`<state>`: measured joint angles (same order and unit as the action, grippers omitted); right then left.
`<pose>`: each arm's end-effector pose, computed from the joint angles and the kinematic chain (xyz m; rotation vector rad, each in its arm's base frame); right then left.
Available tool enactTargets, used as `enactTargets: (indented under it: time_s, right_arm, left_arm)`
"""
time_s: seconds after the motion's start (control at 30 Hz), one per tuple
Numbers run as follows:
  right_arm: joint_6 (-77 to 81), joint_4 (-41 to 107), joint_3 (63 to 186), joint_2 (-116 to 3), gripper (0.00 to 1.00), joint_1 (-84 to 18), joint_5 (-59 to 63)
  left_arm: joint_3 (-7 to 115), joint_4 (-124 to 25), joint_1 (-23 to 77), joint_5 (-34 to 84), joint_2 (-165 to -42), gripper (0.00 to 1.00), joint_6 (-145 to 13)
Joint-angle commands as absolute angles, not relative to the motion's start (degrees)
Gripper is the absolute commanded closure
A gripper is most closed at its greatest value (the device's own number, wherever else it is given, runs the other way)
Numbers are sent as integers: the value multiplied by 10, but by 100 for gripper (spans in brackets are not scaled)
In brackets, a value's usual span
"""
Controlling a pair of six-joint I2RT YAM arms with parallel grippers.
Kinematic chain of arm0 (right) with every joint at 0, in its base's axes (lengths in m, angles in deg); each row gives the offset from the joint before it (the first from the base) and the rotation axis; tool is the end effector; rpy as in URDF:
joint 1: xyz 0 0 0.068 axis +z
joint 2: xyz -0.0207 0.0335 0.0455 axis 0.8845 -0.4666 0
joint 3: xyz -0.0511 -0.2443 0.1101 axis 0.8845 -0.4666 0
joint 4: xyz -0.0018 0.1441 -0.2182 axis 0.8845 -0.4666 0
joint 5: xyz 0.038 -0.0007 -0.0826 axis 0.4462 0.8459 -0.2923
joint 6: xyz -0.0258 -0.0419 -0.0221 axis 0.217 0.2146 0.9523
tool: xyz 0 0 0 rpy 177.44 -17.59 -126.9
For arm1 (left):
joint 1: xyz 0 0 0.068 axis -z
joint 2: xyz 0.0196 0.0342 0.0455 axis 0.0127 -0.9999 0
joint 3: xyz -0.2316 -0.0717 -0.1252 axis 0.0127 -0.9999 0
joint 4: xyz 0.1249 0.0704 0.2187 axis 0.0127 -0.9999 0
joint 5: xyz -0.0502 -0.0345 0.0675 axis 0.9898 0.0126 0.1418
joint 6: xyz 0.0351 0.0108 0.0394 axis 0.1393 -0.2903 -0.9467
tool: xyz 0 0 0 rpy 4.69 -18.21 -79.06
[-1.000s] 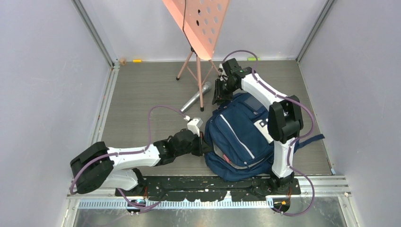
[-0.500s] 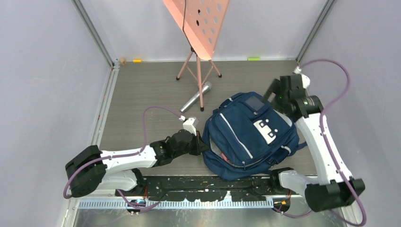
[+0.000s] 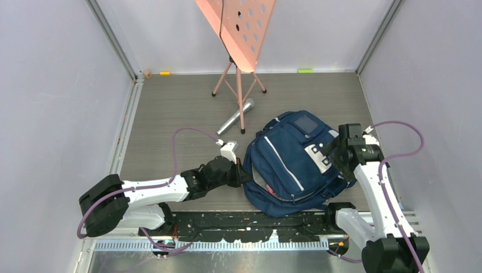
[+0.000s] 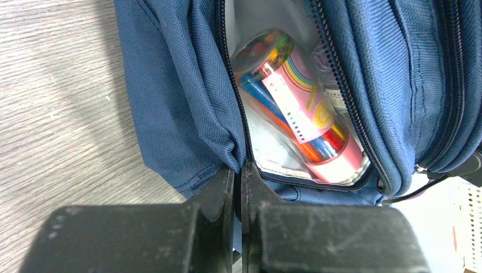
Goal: Pack the student bag
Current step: Adjust the student bag at the center of the board.
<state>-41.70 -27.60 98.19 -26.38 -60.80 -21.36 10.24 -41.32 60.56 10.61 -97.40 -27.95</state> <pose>0.1505 -0.0062 0.2747 1.1570 2.3243 -0.0557 0.1266 -0.2097 0.1903 0.1250 2.2681 -0.9921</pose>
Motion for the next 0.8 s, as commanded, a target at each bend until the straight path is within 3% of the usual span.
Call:
enactTargets:
  time_s: [0.0, 0.13, 0.2, 0.3, 0.63, 0.67, 0.77]
  right_arm:
    - [-434, -173, 933, -297, 8, -609, -129]
    - [-420, 11, 867, -332, 23, -608, -36]
    - [-410, 149, 848, -365, 27, -609, -21]
    - [-377, 226, 867, -458, 29, -609, -29]
    - [-242, 308, 1124, -730, 27, -609, 35]
    - [-230, 291, 1151, -736, 24, -609, 30]
    - [-190, 240, 1193, -731, 16, -609, -19]
  left_arm:
    - [98, -359, 602, 128, -977, 100, -320]
    - [88, -332, 602, 159, -978, 100, -357]
    - [87, -317, 602, 175, -984, 100, -373]
    - [107, -296, 602, 211, -1012, 100, -391]
    - [270, -188, 643, 268, -1204, 100, -377]
    - [280, -187, 645, 268, -1211, 97, -376]
    - [277, -192, 645, 253, -1200, 73, -382]
